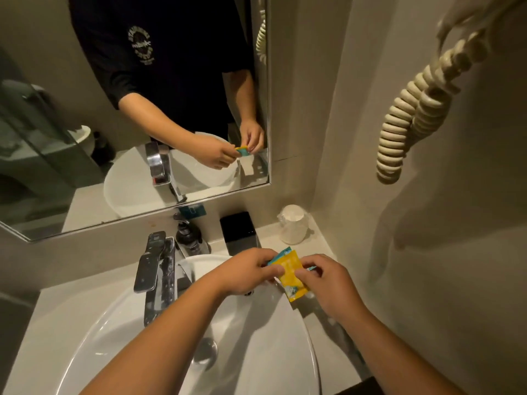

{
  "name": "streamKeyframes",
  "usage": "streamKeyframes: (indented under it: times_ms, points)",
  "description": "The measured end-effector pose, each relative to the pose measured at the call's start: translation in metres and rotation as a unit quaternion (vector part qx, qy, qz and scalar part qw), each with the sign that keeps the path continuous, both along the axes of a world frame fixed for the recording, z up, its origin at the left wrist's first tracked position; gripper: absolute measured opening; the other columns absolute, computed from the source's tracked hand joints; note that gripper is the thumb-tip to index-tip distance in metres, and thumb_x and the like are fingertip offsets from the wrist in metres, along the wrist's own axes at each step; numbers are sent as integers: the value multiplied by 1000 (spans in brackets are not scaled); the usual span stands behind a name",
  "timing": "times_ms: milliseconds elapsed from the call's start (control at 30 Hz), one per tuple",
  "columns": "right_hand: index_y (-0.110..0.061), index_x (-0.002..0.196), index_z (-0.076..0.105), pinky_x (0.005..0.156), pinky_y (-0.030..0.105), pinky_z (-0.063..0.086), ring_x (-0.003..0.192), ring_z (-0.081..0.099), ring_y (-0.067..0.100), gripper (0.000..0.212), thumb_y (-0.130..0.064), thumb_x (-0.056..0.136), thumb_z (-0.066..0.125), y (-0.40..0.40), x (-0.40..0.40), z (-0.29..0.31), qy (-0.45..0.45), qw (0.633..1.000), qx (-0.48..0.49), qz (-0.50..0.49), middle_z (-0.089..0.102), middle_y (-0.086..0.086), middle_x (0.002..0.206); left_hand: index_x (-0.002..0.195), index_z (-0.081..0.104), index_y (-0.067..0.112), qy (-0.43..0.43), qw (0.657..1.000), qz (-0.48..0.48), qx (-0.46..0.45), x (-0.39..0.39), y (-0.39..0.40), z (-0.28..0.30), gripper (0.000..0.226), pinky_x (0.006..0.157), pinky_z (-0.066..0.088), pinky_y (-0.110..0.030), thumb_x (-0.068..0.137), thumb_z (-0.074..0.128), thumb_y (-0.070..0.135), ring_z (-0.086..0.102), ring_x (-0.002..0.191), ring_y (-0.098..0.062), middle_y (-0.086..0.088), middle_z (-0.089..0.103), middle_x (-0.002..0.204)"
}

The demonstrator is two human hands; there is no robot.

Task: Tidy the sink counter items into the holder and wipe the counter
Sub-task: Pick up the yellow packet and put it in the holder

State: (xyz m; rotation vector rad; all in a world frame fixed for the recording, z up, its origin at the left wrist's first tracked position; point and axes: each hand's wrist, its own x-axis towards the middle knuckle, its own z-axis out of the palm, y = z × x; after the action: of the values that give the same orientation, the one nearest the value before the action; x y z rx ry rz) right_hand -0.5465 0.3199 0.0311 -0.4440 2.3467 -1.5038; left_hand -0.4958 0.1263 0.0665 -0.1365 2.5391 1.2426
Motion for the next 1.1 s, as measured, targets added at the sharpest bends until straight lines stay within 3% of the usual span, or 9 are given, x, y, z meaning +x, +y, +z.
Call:
streamKeyframes:
  times_ms: [67, 200, 333, 467, 567, 733, 833, 933, 1100]
  points:
    - [-38, 86, 65, 70, 29, 55, 76, 62, 8, 15, -27, 79, 71, -5, 0, 1, 4, 1000, 25, 3, 66, -12, 91, 91, 64, 11, 21, 999, 9, -28, 1, -2, 3, 20, 77, 53, -45, 92, 55, 29, 66, 80, -22, -8, 70, 87]
    - [-43, 112, 58, 70, 18, 48, 84, 58, 5, 32, -28, 84, 66, -20, -16, 20, 33, 995, 46, 83, 59, -24, 99, 90, 61, 12, 67, 989, -15, -134, -1, -8, 15, 22, 68, 46, -38, 96, 48, 30, 60, 78, -22, -8, 67, 86]
    - [-34, 90, 68, 65, 18, 44, 75, 58, 6, 9, -26, 86, 64, -50, -42, 44, 103, 980, 84, 151, 64, -15, 81, 101, 63, 21, 139, 964, 20, -227, -6, -17, 23, 20, 68, 46, -36, 96, 48, 33, 59, 85, -20, -2, 66, 94]
    - [-27, 91, 70, 70, 25, 49, 80, 59, 8, 8, -28, 88, 62, -88, -62, 49, 148, 978, 67, 130, 66, -11, 83, 107, 67, 23, 231, 927, 263, -136, -14, -29, 19, 20, 79, 46, -30, 92, 56, 27, 58, 91, -14, 2, 66, 102]
    - [-23, 98, 70, 77, 31, 50, 86, 60, 11, 14, -26, 90, 60, -121, -71, 43, 177, 978, 44, 100, 69, -6, 93, 106, 68, 23, 234, 879, 415, -25, -25, -34, 6, 18, 83, 48, -29, 91, 59, 24, 61, 92, -13, 2, 69, 102]
    - [-23, 105, 67, 73, 29, 45, 89, 57, 16, 19, -30, 91, 58, -164, -85, 3, 215, 970, 85, 78, 68, 0, 99, 103, 66, 23, 206, 816, 539, 29, -46, -45, -29, 14, 76, 48, -29, 92, 58, 25, 63, 86, -15, 0, 69, 94]
    - [-26, 100, 66, 70, 32, 48, 83, 56, 17, 15, -32, 90, 57, -176, -96, -24, 198, 970, 114, 87, 67, 2, 93, 94, 65, 22, 165, 814, 556, -5, -57, -56, -53, 9, 68, 43, -27, 92, 57, 25, 62, 82, -19, -1, 68, 89]
    - [-24, 90, 69, 70, 34, 46, 83, 56, 20, 13, -29, 89, 57, -183, -108, -38, 191, 963, 148, 121, 67, 3, 94, 97, 69, 16, 97, 838, 531, -76, -65, -66, -68, 19, 76, 48, -34, 93, 53, 26, 58, 81, -24, -10, 57, 103]
    - [-27, 84, 73, 67, 31, 33, 89, 53, 27, 13, -32, 86, 61, -189, -99, -54, 235, 942, 230, 73, 52, 4, 103, 97, 65, 12, 34, 856, 456, -243, -69, -68, -71, 22, 77, 51, -41, 95, 48, 27, 56, 85, -32, -13, 43, 111]
